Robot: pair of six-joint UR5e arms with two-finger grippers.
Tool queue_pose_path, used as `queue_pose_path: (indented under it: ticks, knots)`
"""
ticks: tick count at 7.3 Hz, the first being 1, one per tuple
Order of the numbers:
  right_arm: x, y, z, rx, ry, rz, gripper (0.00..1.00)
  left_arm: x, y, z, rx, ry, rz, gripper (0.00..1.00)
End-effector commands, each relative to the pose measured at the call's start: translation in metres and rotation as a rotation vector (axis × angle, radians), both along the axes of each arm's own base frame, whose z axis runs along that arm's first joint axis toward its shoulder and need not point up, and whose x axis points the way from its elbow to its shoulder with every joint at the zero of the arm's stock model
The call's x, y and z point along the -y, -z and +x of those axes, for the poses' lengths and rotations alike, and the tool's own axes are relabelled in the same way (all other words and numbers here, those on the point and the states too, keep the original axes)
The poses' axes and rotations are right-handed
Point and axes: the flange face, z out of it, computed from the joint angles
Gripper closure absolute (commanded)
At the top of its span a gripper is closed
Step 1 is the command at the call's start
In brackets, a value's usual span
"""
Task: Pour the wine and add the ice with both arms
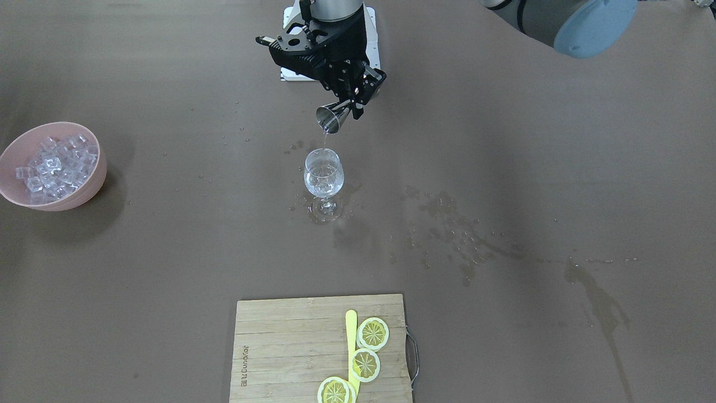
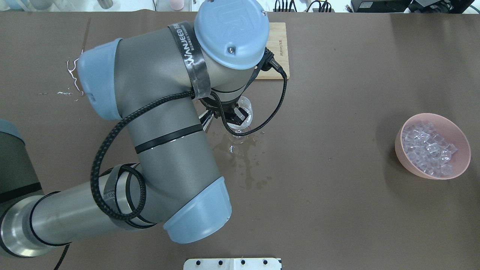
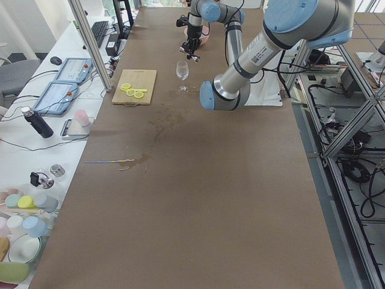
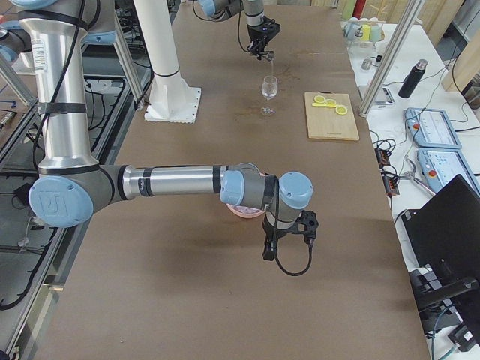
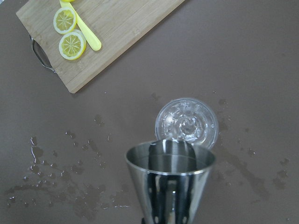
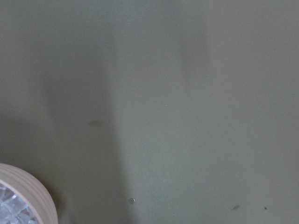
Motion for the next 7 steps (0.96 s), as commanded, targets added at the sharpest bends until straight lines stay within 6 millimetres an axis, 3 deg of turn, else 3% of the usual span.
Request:
queue_pose_path:
  ticks: [1,6,7]
  knots:
    - [0.0,0.0,0.0,0.001,0.0,0.0,0.0,0.002,0.0,-0.001,0.027,-0.004,-0.007,1.0]
    - [0.0,0.004,0.0,0.003,0.001,0.007,0.0,0.003,-0.004,0.003,0.014,0.004,-0.013,1.0]
    - [0.001,0.004,0.0,0.003,0.001,0.009,0.0,0.001,-0.008,-0.002,-0.064,0.034,0.008,1.0]
